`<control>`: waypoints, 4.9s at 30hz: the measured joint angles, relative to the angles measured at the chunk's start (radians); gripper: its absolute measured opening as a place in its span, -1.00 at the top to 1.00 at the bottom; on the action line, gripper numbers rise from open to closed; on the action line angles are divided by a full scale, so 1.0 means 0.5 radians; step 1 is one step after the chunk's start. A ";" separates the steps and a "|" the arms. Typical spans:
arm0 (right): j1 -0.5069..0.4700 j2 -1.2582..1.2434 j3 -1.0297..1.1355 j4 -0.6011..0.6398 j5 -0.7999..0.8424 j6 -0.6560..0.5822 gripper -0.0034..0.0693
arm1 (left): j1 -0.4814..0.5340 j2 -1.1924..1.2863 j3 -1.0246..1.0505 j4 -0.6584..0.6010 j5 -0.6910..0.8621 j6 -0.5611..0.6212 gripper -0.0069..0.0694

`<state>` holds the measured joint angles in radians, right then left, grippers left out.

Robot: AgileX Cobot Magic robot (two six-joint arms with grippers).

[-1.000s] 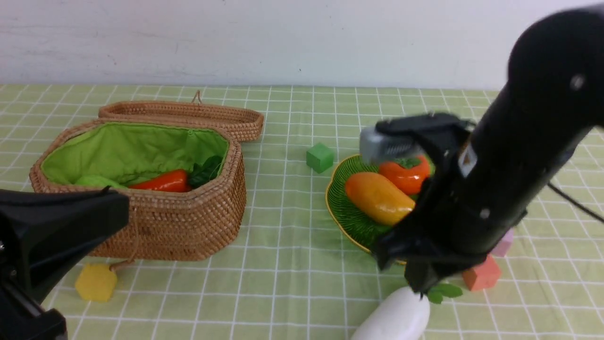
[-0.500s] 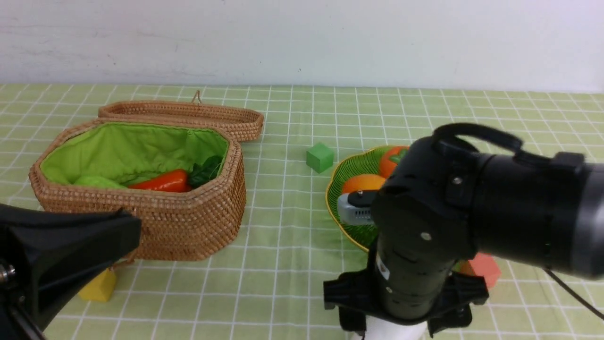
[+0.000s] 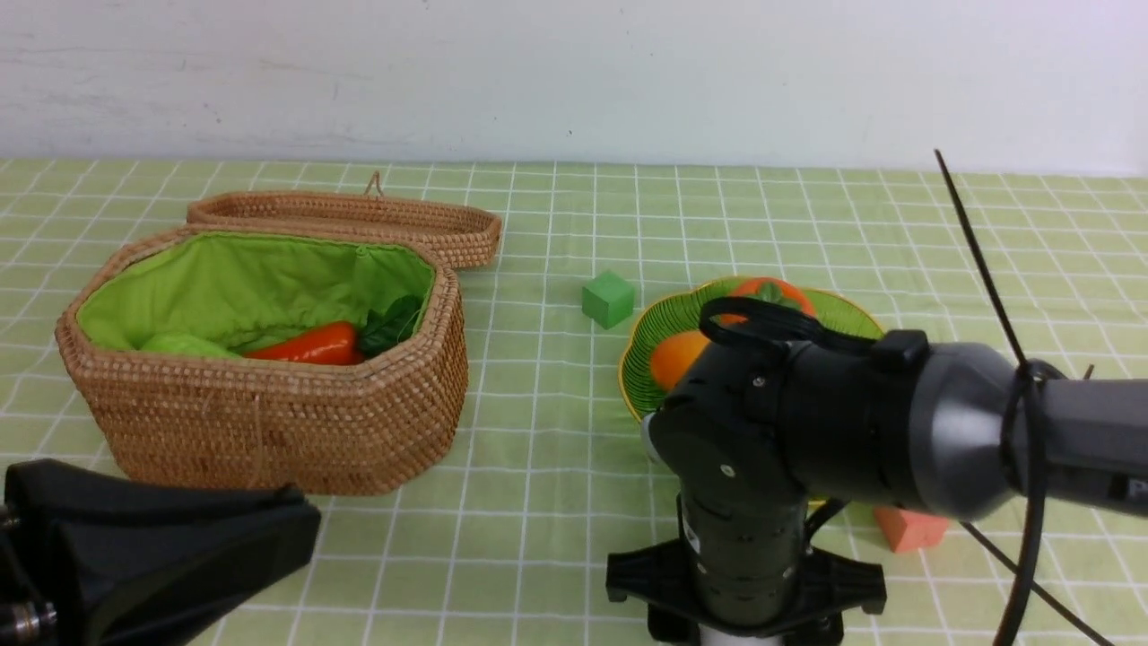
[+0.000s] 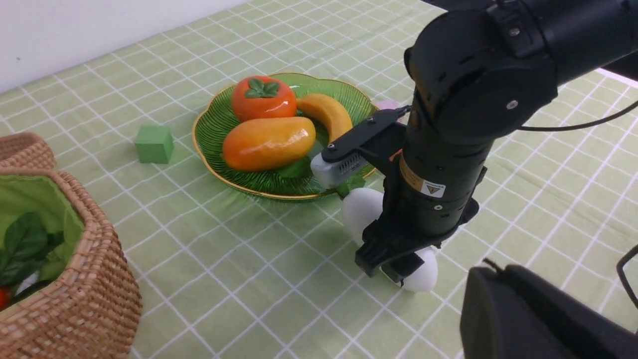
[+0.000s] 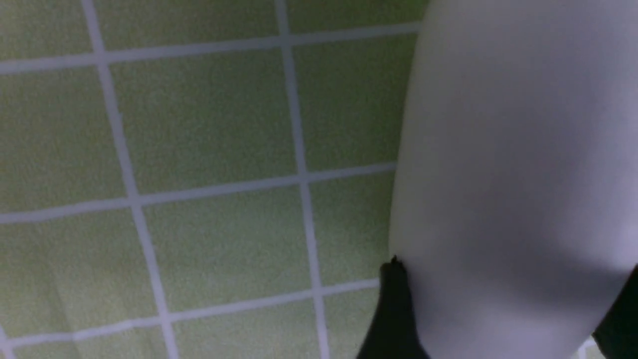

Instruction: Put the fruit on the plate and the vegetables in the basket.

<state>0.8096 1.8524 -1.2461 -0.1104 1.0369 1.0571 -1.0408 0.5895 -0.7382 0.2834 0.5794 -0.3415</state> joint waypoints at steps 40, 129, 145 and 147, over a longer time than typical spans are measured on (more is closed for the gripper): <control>0.175 -0.082 0.003 0.102 -0.001 -0.341 -0.42 | 0.000 0.000 0.000 -0.174 0.001 0.216 0.84; 0.198 -1.812 0.220 -0.003 0.459 -1.258 0.89 | 0.000 -0.708 0.858 0.668 -0.781 -1.083 0.81; 0.065 -2.011 0.295 -0.091 0.441 -1.284 0.86 | 0.000 -0.710 0.861 0.668 -0.538 -1.087 0.79; -0.097 -2.073 0.345 -0.129 0.369 -1.315 0.86 | 0.000 -0.710 0.861 0.668 -0.531 -1.087 0.78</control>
<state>0.7609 0.8161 -1.0738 -0.1750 1.2213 0.3998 -1.0408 0.2344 -0.3075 0.6172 0.3139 -0.8850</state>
